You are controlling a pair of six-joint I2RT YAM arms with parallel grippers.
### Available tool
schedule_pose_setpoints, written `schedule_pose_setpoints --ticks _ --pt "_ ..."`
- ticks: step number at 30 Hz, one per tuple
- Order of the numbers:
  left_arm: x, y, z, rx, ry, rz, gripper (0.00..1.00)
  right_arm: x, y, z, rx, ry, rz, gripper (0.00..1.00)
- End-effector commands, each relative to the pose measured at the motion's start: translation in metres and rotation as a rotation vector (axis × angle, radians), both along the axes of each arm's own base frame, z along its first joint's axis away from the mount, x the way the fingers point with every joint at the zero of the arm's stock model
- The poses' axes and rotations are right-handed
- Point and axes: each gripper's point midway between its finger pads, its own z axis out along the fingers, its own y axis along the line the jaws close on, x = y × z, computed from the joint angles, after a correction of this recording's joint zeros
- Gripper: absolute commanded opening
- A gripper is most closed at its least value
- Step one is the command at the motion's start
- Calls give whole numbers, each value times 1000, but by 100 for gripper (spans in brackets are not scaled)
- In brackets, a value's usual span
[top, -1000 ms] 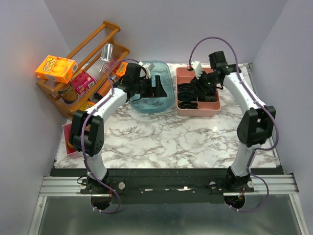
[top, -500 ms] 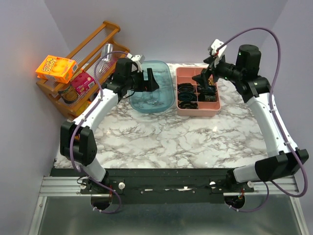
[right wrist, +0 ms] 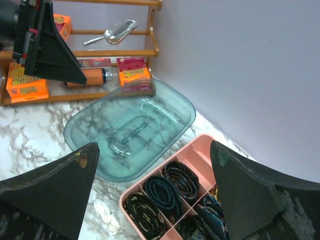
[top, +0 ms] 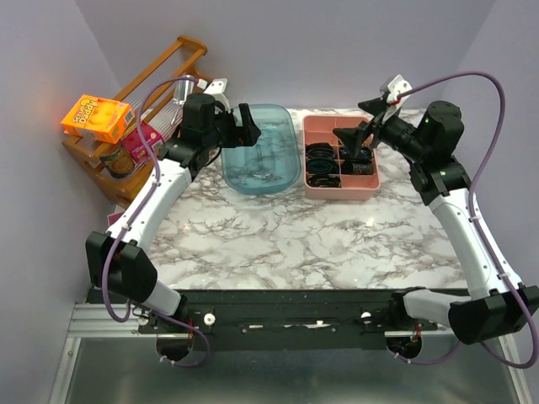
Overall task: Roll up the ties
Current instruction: Reset both arms
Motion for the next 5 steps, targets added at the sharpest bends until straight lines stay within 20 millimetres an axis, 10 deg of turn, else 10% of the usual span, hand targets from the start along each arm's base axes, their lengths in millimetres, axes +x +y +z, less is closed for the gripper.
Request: schedule_pose_setpoints --ticks 1,5 --pt "-6 -6 11 -44 -48 -55 99 1 -5 14 40 -55 -43 100" --pt "-10 -17 13 -83 -34 -120 99 2 -6 13 42 -53 -51 100"
